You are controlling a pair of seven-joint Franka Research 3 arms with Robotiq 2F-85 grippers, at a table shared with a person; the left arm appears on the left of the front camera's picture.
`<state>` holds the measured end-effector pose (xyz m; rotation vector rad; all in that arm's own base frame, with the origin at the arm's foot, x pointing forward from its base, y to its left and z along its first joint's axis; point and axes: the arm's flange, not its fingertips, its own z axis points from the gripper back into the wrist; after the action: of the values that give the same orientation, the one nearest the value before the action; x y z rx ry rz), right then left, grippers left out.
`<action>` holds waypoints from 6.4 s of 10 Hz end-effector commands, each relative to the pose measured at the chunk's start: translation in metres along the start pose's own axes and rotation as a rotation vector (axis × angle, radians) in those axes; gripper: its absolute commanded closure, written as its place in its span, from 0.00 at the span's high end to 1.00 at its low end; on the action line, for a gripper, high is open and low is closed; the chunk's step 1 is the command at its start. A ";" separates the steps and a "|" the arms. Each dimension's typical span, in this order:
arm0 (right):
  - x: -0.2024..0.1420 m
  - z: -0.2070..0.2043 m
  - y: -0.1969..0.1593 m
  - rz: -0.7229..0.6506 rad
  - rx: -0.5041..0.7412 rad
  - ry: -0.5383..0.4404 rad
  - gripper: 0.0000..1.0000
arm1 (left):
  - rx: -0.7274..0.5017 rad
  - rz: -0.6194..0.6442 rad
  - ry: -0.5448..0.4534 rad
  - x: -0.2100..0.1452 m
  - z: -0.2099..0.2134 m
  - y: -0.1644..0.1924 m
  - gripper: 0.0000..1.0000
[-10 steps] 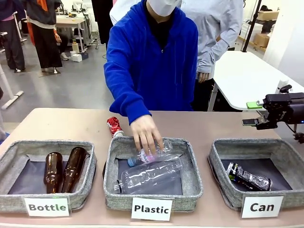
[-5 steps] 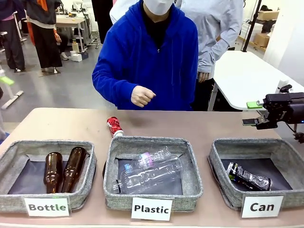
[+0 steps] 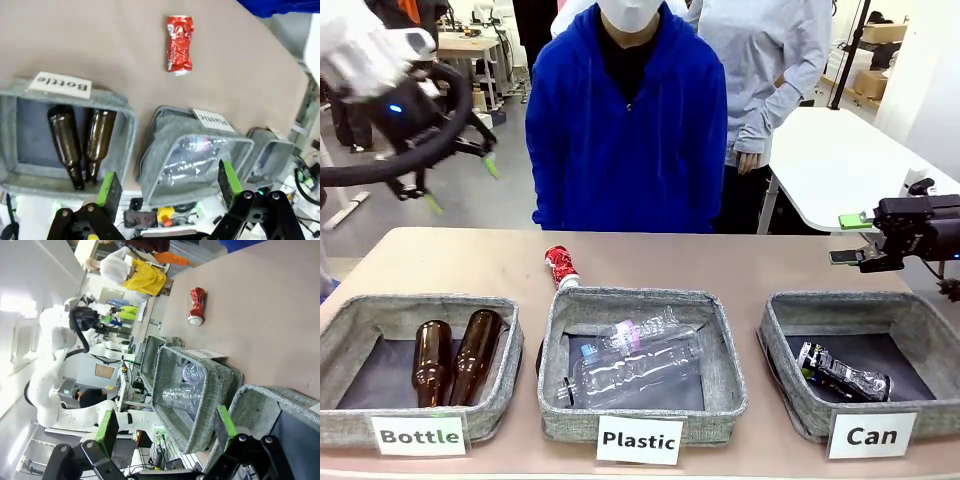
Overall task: Sort the can waste into the basket.
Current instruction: Pick up the can waste from the table and place it in the right Fabric basket.
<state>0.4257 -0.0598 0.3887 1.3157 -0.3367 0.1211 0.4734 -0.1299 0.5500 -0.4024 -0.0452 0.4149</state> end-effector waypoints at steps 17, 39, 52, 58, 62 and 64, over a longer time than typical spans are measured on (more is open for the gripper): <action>0.002 0.000 0.002 0.002 0.009 -0.013 1.00 | 0.087 -0.218 -0.152 0.032 -0.222 -0.060 1.00; 0.002 0.000 0.002 0.002 0.009 -0.013 1.00 | 0.170 -0.115 -0.189 0.088 -0.270 -0.056 0.00; 0.002 0.000 0.002 0.002 0.009 -0.013 1.00 | 0.131 -2.098 0.276 -0.086 -0.121 0.055 0.00; 0.002 0.000 0.002 0.002 0.009 -0.013 1.00 | 0.188 -1.898 0.357 -0.091 -0.129 0.042 0.00; -0.002 -0.006 0.019 0.004 -0.052 0.069 1.00 | -0.037 -2.027 0.013 -0.129 -0.115 0.003 0.43; -0.018 0.007 0.040 -0.028 -0.203 0.123 1.00 | -0.036 -2.064 -0.188 -0.181 -0.066 -0.041 0.43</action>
<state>0.4138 -0.0532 0.4078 1.1879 -0.2702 0.1788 0.3493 -0.2546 0.4981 -0.1904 -0.4888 -1.5592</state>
